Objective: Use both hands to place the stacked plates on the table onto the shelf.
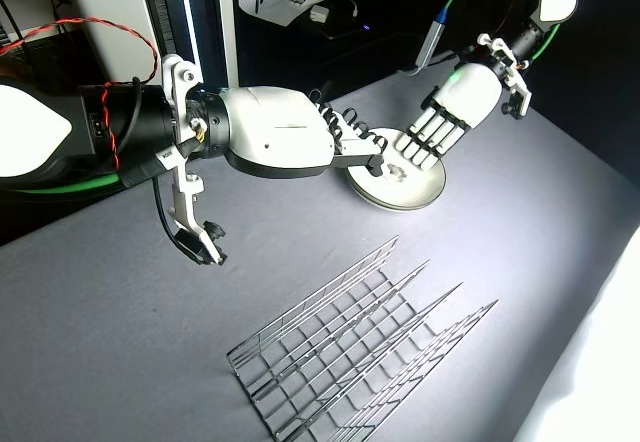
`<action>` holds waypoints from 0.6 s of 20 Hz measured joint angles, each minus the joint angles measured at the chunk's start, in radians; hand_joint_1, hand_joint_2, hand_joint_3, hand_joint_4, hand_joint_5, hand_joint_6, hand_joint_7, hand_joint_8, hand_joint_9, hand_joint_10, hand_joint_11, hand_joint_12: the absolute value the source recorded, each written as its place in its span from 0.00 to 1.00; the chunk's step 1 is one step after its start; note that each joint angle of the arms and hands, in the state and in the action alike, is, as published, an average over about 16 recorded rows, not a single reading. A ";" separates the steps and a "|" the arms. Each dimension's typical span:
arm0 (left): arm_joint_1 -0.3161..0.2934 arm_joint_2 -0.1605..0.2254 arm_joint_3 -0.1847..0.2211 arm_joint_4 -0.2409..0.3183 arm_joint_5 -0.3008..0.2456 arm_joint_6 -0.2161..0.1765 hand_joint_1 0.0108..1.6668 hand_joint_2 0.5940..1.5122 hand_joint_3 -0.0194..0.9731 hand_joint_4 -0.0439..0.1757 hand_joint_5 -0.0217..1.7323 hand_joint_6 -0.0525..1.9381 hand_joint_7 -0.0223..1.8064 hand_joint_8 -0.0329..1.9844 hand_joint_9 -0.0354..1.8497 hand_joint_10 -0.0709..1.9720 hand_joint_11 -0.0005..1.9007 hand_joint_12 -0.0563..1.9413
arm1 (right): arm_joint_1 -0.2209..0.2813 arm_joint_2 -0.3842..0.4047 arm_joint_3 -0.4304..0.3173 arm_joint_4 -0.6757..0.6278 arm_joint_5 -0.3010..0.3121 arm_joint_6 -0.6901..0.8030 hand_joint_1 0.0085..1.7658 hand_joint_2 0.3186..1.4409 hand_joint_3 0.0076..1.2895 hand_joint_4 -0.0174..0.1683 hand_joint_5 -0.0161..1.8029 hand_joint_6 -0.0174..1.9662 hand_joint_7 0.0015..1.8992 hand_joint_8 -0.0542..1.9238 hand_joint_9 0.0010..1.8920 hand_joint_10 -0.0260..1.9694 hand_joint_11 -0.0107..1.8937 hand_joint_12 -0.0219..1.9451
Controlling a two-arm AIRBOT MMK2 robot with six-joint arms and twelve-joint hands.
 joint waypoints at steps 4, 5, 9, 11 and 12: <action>0.006 -0.009 -0.011 -0.003 0.011 0.004 0.26 0.61 0.03 0.17 0.01 0.02 0.01 0.01 0.02 0.03 0.01 0.03 | 0.000 0.001 0.000 -0.003 0.004 -0.001 0.02 0.90 0.01 0.12 0.19 0.02 0.17 0.04 0.15 0.02 0.02 0.39; 0.007 -0.013 -0.015 -0.004 0.014 0.005 0.26 0.61 0.03 0.17 0.01 0.02 0.01 0.01 0.02 0.03 0.01 0.03 | 0.000 0.001 0.001 -0.003 0.005 -0.001 0.02 0.90 0.01 0.12 0.19 0.02 0.17 0.04 0.15 0.02 0.02 0.39; 0.006 -0.031 -0.034 -0.015 0.031 0.001 0.25 0.61 0.03 0.17 0.01 0.02 0.01 0.01 0.02 0.03 0.01 0.03 | 0.000 -0.013 0.015 -0.012 0.007 -0.002 0.02 0.90 0.01 0.12 0.18 0.02 0.17 0.04 0.15 0.02 0.02 0.39; 0.002 -0.043 -0.043 -0.020 0.039 -0.004 0.25 0.61 0.03 0.17 0.01 0.02 0.01 0.01 0.02 0.03 0.01 0.03 | -0.001 -0.027 0.028 -0.022 0.010 -0.003 0.02 0.90 0.01 0.12 0.18 0.02 0.17 0.04 0.15 0.02 0.02 0.39; -0.001 -0.050 -0.048 -0.022 0.044 -0.006 0.24 0.62 0.03 0.17 0.01 0.02 0.01 0.01 0.02 0.03 0.01 0.03 | -0.002 -0.035 0.037 -0.027 0.013 -0.004 0.02 0.89 0.01 0.12 0.18 0.02 0.17 0.04 0.15 0.02 0.02 0.39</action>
